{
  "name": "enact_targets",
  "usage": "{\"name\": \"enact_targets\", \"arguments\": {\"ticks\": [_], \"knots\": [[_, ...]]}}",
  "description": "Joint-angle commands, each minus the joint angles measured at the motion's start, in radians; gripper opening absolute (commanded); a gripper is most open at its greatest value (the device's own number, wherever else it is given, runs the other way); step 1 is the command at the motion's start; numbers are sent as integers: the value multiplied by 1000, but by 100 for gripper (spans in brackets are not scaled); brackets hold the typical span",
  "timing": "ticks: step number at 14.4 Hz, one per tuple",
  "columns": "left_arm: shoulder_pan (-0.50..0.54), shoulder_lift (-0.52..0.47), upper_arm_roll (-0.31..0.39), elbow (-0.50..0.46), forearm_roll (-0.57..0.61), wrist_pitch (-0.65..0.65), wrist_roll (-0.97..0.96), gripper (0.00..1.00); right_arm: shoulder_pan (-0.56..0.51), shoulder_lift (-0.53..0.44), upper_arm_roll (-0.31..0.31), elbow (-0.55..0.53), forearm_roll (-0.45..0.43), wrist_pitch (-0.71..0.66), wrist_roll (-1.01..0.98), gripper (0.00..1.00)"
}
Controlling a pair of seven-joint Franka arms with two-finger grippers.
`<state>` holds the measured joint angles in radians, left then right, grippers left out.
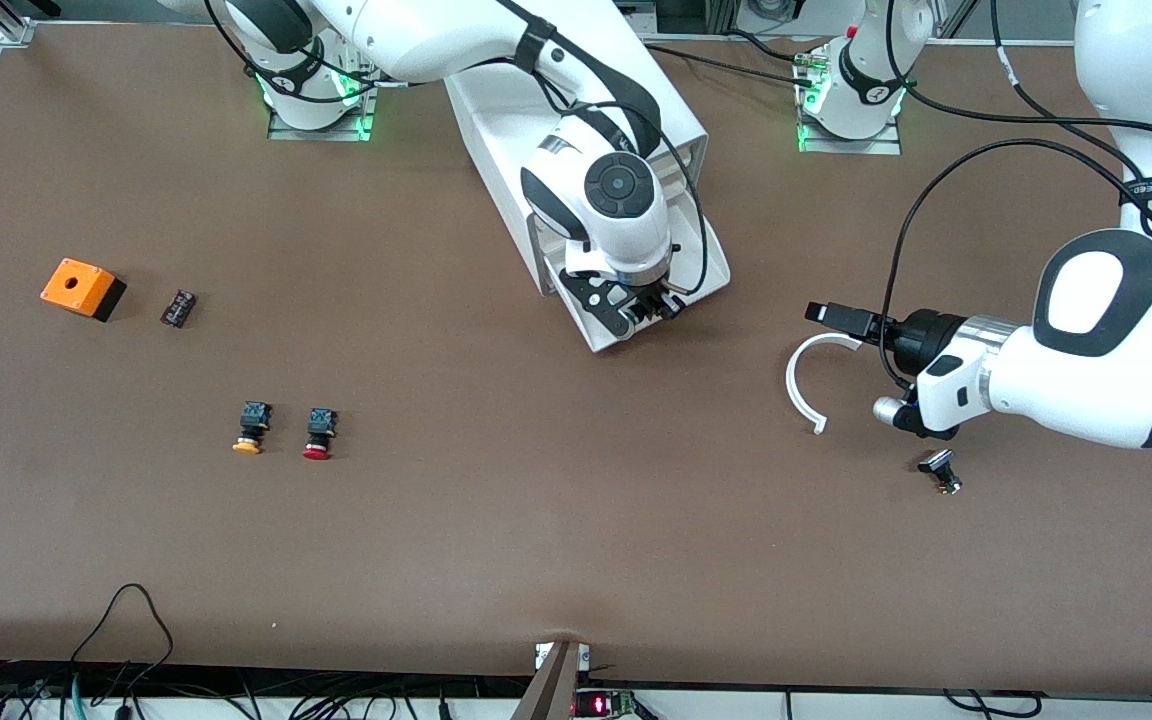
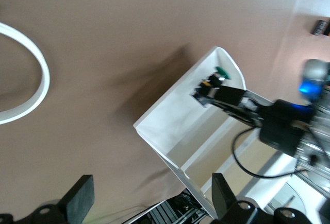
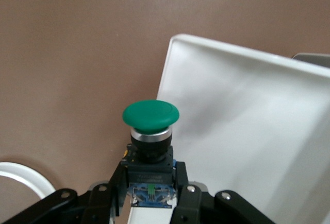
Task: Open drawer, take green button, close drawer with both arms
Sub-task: 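Lift the green button out with the right gripper while the left gripper withdraws, then carry the green button to the table while the left gripper reaches the drawer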
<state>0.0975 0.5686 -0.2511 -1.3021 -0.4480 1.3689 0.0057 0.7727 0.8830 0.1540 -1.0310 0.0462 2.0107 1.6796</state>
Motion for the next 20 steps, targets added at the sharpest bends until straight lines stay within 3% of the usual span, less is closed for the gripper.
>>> {"name": "enact_targets", "arguments": {"ticks": [1, 5, 8, 11, 14, 16, 20], "knots": [[-85, -33, 4, -6, 153, 67, -164, 100, -53, -53, 2, 16, 18, -67, -137, 0], [-168, -38, 4, -63, 247, 171, -502, 100, -159, -102, 1, 3, 20, -216, -482, 0], [-263, -85, 3, -214, 336, 365, -731, 100, -254, -121, -4, -50, 20, -265, -729, 0], [-314, -142, 3, -429, 380, 624, -820, 100, -384, -157, -4, -184, 21, -219, -979, 0], [-370, -144, 3, -583, 408, 879, -920, 100, -470, -162, -13, -259, 17, -199, -1197, 0], [-386, -121, 1, -626, 457, 993, -1007, 100, -521, -179, -13, -355, 12, -127, -1282, 0], [-417, -73, 1, -629, 489, 1050, -1076, 100, -536, -193, -47, -537, 10, 98, -1388, 0]]}}
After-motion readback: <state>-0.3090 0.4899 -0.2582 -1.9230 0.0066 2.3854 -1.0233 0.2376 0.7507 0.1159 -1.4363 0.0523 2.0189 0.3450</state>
